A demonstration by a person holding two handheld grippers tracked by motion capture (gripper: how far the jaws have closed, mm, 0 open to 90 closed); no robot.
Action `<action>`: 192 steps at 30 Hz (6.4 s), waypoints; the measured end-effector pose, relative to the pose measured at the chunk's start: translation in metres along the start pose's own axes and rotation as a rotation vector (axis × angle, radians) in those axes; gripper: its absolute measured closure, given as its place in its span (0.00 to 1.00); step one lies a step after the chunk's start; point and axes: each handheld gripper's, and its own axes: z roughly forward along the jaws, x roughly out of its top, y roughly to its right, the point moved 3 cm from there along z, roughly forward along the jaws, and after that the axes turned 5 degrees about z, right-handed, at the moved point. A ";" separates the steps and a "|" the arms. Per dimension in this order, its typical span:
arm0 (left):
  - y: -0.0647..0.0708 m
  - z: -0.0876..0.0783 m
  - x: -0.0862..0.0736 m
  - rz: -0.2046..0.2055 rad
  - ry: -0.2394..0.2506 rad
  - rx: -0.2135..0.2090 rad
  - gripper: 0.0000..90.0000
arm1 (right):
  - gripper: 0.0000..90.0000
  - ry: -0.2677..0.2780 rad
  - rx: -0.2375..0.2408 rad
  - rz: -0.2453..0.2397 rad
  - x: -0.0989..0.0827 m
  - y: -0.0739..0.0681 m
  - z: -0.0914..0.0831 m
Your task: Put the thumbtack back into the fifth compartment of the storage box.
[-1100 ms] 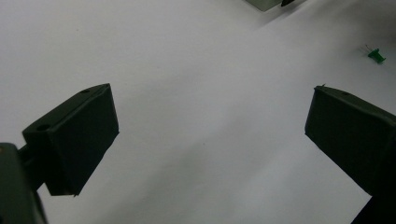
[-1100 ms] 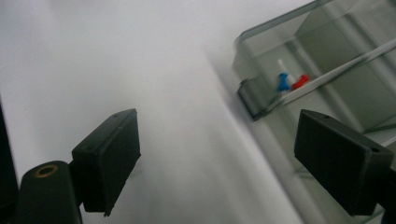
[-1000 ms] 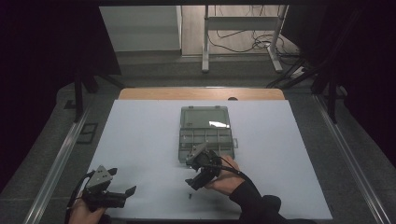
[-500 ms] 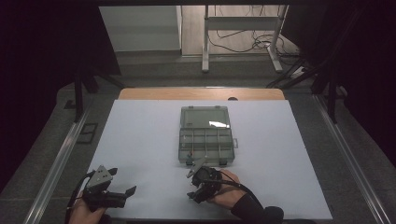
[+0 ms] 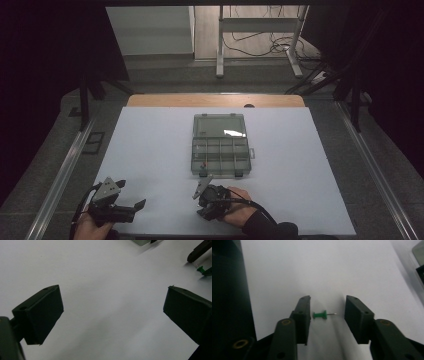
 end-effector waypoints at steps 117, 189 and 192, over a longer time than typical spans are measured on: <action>0.000 -0.001 0.000 -0.004 0.007 -0.005 0.03 | 0.76 0.143 -0.131 0.170 0.062 0.098 -0.036; -0.001 0.000 0.000 -0.009 0.007 -0.008 0.03 | 0.33 0.216 -0.154 0.185 0.034 0.092 -0.044; -0.001 -0.001 0.000 -0.008 0.008 -0.008 0.03 | 0.31 0.225 -0.156 0.194 0.029 0.091 -0.045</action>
